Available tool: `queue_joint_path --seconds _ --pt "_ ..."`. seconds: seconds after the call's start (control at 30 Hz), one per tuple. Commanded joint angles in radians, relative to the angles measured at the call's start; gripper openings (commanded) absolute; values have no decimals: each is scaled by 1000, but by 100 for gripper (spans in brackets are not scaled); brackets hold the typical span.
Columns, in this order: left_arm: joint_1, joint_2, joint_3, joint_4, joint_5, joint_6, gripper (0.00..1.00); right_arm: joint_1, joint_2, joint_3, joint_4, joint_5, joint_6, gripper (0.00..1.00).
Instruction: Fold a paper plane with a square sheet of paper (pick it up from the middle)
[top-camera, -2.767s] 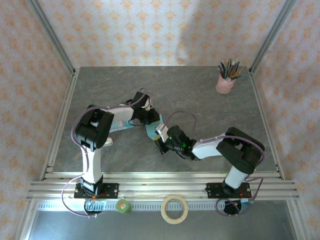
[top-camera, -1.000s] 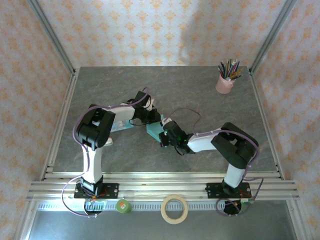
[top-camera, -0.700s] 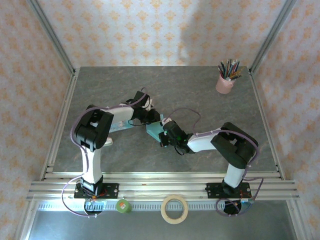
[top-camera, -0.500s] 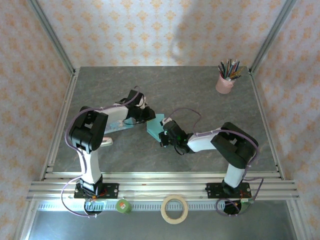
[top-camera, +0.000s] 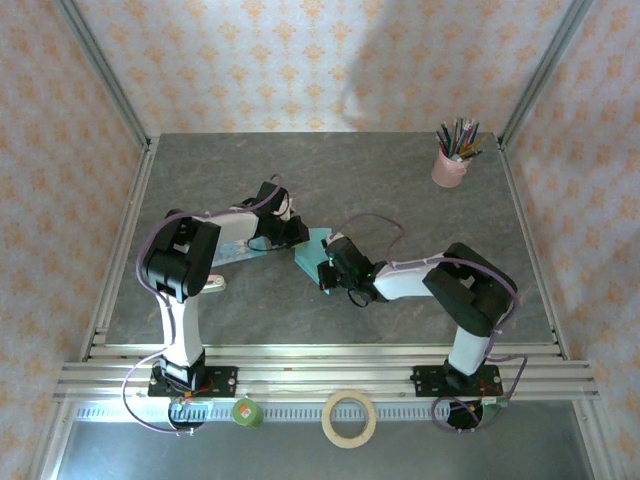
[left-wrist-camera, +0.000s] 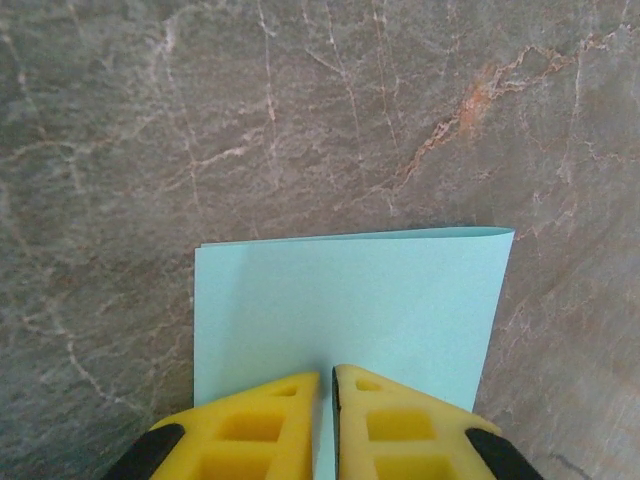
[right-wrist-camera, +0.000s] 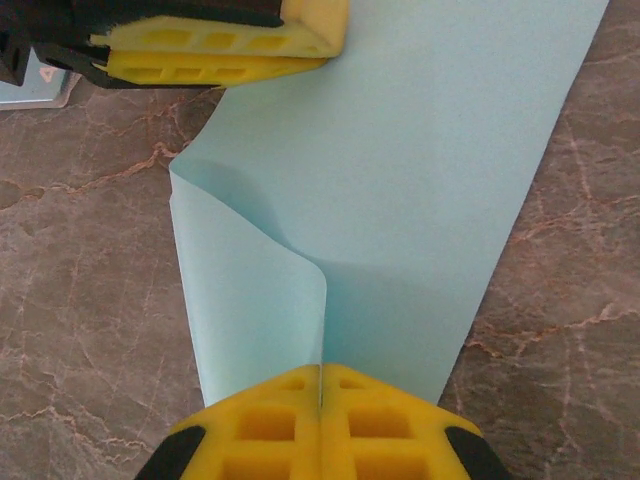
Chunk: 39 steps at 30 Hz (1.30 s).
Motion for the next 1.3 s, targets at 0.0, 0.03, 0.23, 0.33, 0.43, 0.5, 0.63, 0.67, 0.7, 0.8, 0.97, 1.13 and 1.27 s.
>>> queue_joint_path --seconds 0.0,0.03,0.23,0.33,0.43,0.5,0.63,0.67,0.7,0.8,0.97,1.13,1.27 --pt "-7 52 1 -92 -65 45 17 -6 9 29 -46 14 41 0" --pt "-7 53 2 -97 -69 47 17 -6 6 30 -47 14 43 0" --pt "-11 61 11 -105 -73 59 16 -8 2 34 -54 24 35 0" --pt "-15 63 17 -112 -72 65 16 -7 10 35 -63 32 30 0" --pt "-16 66 21 -115 -73 69 16 -7 15 31 -62 32 28 0" --pt "-18 65 23 -118 -72 72 16 -7 23 33 -66 34 25 0" --pt "-18 68 27 -121 -74 76 15 -7 37 41 -75 31 14 0" --pt "-17 68 27 -122 -71 75 15 -7 40 45 -77 29 11 0" --pt "-18 66 25 -120 -70 75 15 -8 45 48 -78 25 11 0" --pt "-19 68 27 -120 -66 76 15 -9 59 53 -81 8 7 0" --pt "-18 66 33 -122 -62 78 15 -11 73 56 -85 -10 10 0" --pt "-16 56 69 -147 -77 88 16 -14 66 60 -97 -22 10 0" --pt "-6 -7 109 -135 -115 61 19 -18 55 69 -129 -34 10 0"
